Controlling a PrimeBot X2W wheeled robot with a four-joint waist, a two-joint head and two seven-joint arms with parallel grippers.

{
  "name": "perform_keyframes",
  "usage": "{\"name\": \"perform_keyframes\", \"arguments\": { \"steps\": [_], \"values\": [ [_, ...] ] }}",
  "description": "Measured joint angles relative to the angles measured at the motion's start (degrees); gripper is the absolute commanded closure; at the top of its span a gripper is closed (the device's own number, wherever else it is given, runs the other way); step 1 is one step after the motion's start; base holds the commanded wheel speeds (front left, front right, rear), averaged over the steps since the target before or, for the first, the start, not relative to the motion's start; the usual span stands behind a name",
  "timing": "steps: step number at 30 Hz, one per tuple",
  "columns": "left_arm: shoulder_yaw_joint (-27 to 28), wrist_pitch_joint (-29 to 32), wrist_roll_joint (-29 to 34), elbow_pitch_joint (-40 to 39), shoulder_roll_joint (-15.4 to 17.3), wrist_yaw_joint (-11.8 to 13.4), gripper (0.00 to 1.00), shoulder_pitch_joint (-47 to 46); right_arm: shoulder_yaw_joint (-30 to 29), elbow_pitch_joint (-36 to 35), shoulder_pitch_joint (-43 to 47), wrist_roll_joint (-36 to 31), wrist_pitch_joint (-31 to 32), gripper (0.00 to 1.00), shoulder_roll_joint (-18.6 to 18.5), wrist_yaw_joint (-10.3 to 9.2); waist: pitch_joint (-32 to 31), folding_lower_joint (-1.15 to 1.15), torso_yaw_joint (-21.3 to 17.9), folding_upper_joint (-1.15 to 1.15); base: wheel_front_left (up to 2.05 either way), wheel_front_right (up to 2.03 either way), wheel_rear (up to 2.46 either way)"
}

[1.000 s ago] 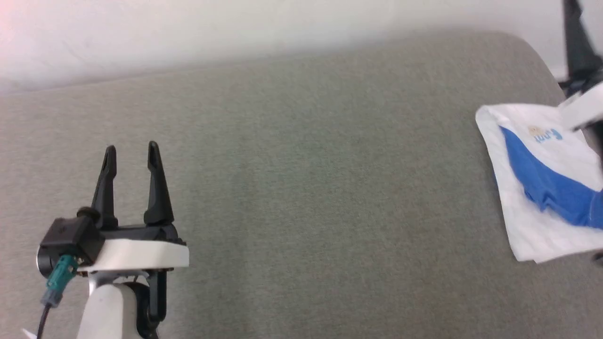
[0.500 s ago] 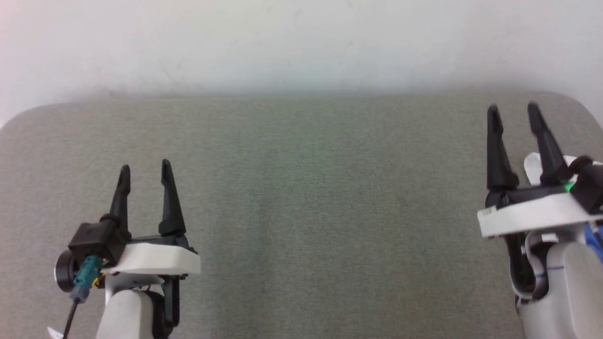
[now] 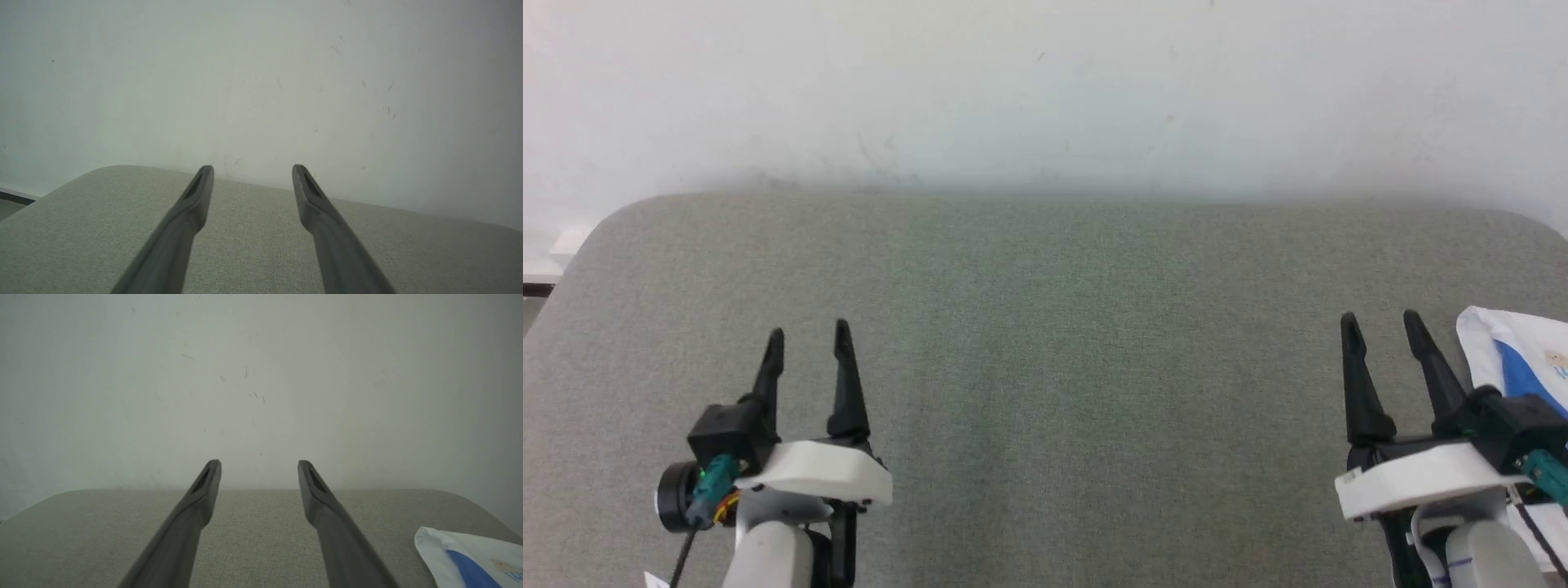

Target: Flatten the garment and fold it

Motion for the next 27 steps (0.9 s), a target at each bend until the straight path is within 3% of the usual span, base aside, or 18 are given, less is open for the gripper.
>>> {"name": "perform_keyframes", "arguments": {
  "steps": [17, 18, 27],
  "values": [
    [-3.2, -0.3, 0.5, 5.9, -0.5, -0.1, 0.00, 1.3, 0.3, 1.5, 4.1, 0.9, 0.0, 0.00, 0.0, 0.00, 0.6, 0.01, 0.0, 0.00, 0.00, 0.00, 0.00],
    [-3.3, -0.3, 0.4, 6.0, -0.5, -0.1, 1.00, 1.3, 0.3, 1.5, 4.1, 0.9, 0.0, 1.00, 0.0, 0.00, 0.6, 0.00, -0.1, 0.00, 0.00, 0.00, 0.00],
    [-3.3, 0.1, 0.5, 5.8, -0.5, -0.1, 1.00, 1.2, 0.6, 1.4, 4.1, 0.8, 0.2, 1.00, 0.0, 0.00, 0.7, 0.01, -0.2, 0.00, 0.00, 0.00, 0.00]
  ]
}}
